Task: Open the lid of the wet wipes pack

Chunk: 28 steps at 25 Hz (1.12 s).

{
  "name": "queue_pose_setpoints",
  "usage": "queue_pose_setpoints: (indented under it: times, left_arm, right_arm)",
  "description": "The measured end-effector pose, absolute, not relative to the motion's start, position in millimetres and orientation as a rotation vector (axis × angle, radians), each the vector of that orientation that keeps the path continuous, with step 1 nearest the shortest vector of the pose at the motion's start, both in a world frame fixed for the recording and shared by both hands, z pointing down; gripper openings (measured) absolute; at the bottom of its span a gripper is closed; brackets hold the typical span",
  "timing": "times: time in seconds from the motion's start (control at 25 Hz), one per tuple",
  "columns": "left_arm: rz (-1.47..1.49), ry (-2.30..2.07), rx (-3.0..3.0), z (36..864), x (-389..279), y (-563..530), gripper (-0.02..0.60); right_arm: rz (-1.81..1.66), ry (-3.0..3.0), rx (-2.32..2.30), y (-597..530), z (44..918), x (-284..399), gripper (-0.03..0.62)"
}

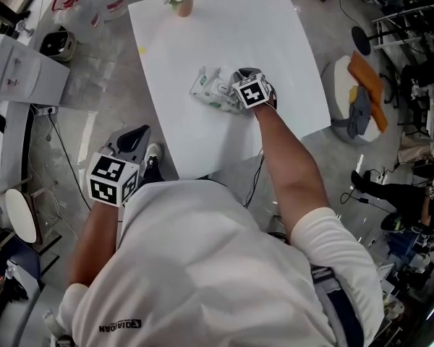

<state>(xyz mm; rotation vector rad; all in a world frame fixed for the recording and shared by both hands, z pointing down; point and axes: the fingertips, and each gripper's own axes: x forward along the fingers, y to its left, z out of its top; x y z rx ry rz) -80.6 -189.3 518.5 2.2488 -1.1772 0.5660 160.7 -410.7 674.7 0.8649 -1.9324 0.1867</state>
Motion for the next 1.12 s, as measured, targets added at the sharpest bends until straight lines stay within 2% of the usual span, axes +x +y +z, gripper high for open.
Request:
queue_pose_setpoints:
  times: [0.28, 0.72, 1.12]
  left_arm:
    - [0.565, -1.163, 2.261, 518, -82, -191, 0.008]
    - [0.573, -1.029, 2.393, 510, -58, -205, 0.009]
    - [0.552, -0.888, 2.521, 495, -15, -214, 0.008]
  right_arm:
    - [0.183, -1.916, 0.862, -408, 670, 160, 0.057]
    - [0.146, -2.016, 0.999, -376, 607, 160, 0.06]
    - [0.474, -2.197, 1.224, -262, 556, 155, 0.058]
